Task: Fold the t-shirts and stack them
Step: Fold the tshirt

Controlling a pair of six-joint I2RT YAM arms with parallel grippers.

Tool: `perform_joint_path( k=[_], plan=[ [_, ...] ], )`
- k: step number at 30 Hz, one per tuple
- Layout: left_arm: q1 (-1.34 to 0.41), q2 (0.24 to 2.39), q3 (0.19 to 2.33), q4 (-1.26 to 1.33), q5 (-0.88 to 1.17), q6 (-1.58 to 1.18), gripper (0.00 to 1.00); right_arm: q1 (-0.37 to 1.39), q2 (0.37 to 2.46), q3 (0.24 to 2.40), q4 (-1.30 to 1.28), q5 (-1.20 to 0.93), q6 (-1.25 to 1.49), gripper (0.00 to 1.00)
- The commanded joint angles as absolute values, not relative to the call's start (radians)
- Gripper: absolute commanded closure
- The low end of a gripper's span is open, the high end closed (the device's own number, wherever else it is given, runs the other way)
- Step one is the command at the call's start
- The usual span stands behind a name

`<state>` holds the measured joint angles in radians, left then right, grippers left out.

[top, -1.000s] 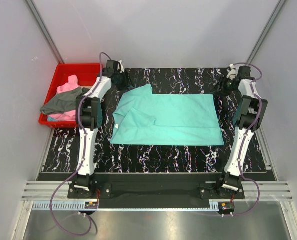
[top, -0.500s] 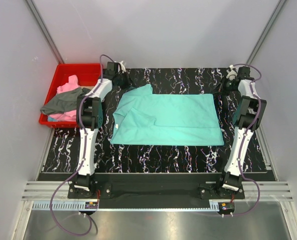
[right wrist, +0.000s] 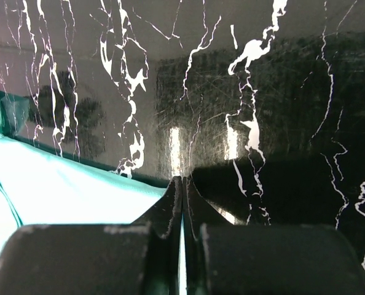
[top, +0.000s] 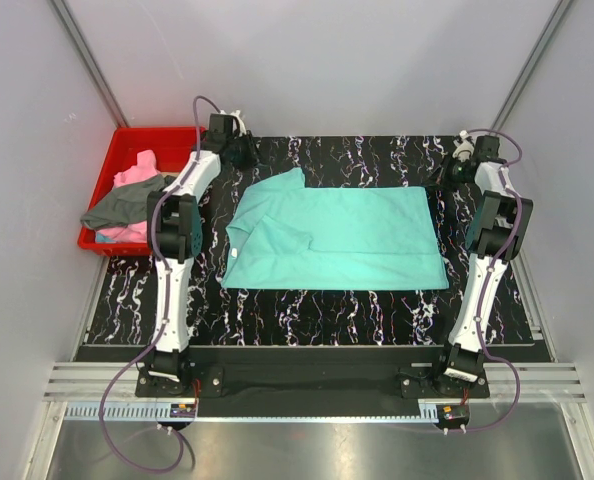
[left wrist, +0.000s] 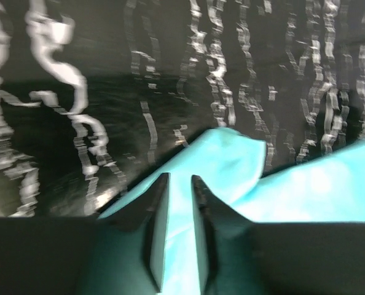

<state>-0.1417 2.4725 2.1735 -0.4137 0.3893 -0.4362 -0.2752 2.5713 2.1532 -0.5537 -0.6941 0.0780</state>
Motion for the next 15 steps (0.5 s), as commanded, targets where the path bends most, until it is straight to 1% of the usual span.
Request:
perform_joint_path(
  k=[1, 4, 7, 10, 15],
  plan=[
    [-0.137, 2.398, 2.155, -0.494, 0.227, -0.318, 0.68, -0.275, 2.471, 2.12, -0.502, -0.703, 0.087, 1.0],
    [-0.137, 2.42, 2.16, -0.518, 0.192, -0.296, 0.63, -0.275, 2.465, 2.106, -0.495, -0.698, 0.081, 1.0],
    [-0.135, 2.463, 2.193, -0.534, 0.204, -0.276, 0.56, -0.275, 2.468, 2.112, -0.502, -0.701, 0.08, 1.0],
    [-0.137, 2.516, 2.25, -0.578, 0.236, -0.268, 0.55, -0.275, 2.467, 2.111, -0.5, -0.703, 0.08, 1.0],
    [-0.137, 2.522, 2.243, -0.566, 0.259, -0.273, 0.52, -0.275, 2.47, 2.111, -0.497, -0.704, 0.08, 1.0]
  ],
)
